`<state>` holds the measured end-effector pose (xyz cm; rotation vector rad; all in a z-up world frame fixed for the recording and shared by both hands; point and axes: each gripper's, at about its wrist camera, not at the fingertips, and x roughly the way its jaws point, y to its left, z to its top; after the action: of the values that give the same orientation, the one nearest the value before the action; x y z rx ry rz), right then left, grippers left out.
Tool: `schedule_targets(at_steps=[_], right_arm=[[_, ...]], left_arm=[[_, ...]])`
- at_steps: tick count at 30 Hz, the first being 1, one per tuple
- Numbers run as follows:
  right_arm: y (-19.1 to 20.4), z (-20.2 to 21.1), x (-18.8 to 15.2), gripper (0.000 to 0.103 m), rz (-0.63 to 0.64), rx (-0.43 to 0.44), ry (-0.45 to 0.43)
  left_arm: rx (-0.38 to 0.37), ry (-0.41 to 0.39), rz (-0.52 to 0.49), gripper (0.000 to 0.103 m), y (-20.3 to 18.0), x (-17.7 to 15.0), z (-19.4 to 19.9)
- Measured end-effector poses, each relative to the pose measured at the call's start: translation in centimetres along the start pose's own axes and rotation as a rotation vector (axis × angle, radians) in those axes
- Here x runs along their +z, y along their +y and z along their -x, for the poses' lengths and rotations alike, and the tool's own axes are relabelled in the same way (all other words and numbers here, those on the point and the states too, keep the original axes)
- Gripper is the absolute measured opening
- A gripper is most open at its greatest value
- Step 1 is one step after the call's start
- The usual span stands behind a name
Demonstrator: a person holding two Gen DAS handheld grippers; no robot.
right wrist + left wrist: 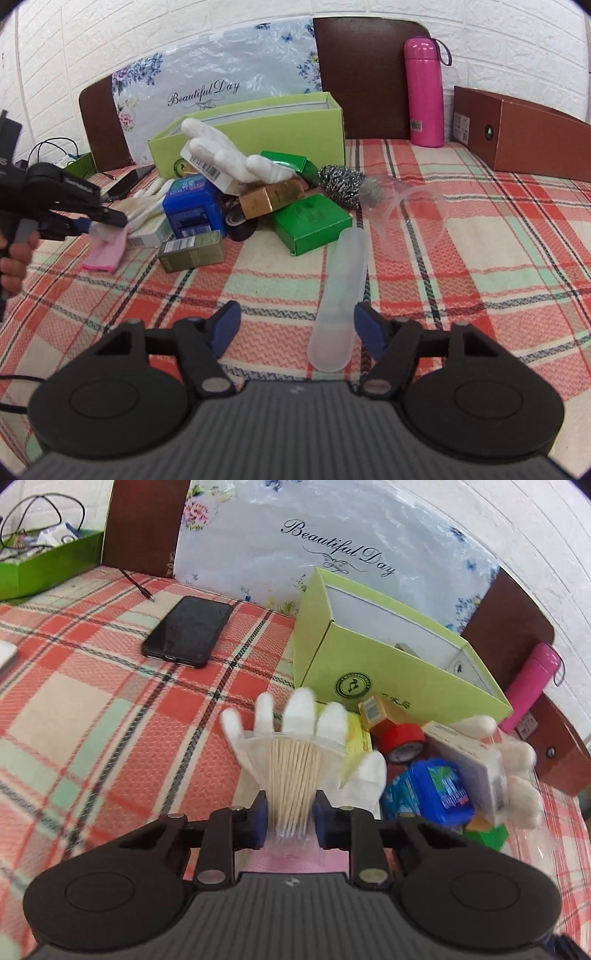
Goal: Organize objects
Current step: 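Grasp the bag of cotton swabs with the left tool while the right tool grasps the frosted tube, then carry the swab bag and frosted tube into the lime-green box and release both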
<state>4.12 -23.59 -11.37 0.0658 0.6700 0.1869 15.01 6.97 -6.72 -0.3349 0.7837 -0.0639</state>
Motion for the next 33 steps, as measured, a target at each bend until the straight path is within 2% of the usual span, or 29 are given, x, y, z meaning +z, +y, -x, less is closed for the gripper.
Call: schedule_targets(at_steps=[2, 7, 10, 14, 16, 19, 20, 21, 24, 31, 32, 33], right_arm=[[0.0, -0.1, 0.1, 0.057, 0.004, -0.002, 0.0], [-0.3, -0.4, 0.2, 0.057, -0.004, -0.002, -0.003], [-0.3, -0.7, 0.2, 0.057, 0.007, -0.022, 0.004], [-0.7, -1.4, 0.4, 0.057, -0.011, -0.061, 0.028], [-0.9, -1.9, 0.7, 0.057, -0.008, -0.084, 0.031], [-1.3, -2.4, 1.1, 0.057, -0.022, -0.109, 0.038], [-1.3, -2.5, 1.1, 0.057, -0.025, -0.11, 0.042], [-1.3, -2.7, 1.1, 0.057, -0.025, -0.108, 0.047], [-1.2, -3.1, 1.1, 0.046, -0.025, -0.112, 0.051], [-0.6, -3.7, 0.7, 0.044, 0.024, -0.13, 0.043], [-0.5, -3.5, 0.6, 0.037, 0.03, -0.124, 0.041], [-0.6, -3.3, 0.5, 0.034, 0.022, -0.115, 0.041]], left_arm=[[-0.031, 0.006, -0.023, 0.024, -0.4, -0.8, 2.1], [-0.119, 0.053, -0.116, 0.024, -1.8, -4.5, 5.7], [-0.166, 0.116, -0.103, 0.024, -2.1, -6.9, 5.6], [-0.17, 0.155, -0.133, 0.024, -3.7, -8.9, 4.0], [-0.145, 0.145, -0.151, 0.03, -4.4, -9.3, 3.4], [-0.11, 0.141, -0.205, 0.043, -5.4, -9.2, 2.7], [-0.112, 0.136, -0.213, 0.055, -5.6, -9.1, 2.8], [-0.109, 0.129, -0.219, 0.06, -5.7, -9.0, 2.8], [-0.084, 0.118, -0.236, 0.061, -6.3, -8.8, 2.4], [-0.053, 0.109, -0.304, 0.061, -7.2, -9.3, 1.8], [-0.044, 0.106, -0.325, 0.056, -7.3, -9.5, 1.8], [-0.028, 0.099, -0.346, 0.044, -7.4, -9.7, 1.9]])
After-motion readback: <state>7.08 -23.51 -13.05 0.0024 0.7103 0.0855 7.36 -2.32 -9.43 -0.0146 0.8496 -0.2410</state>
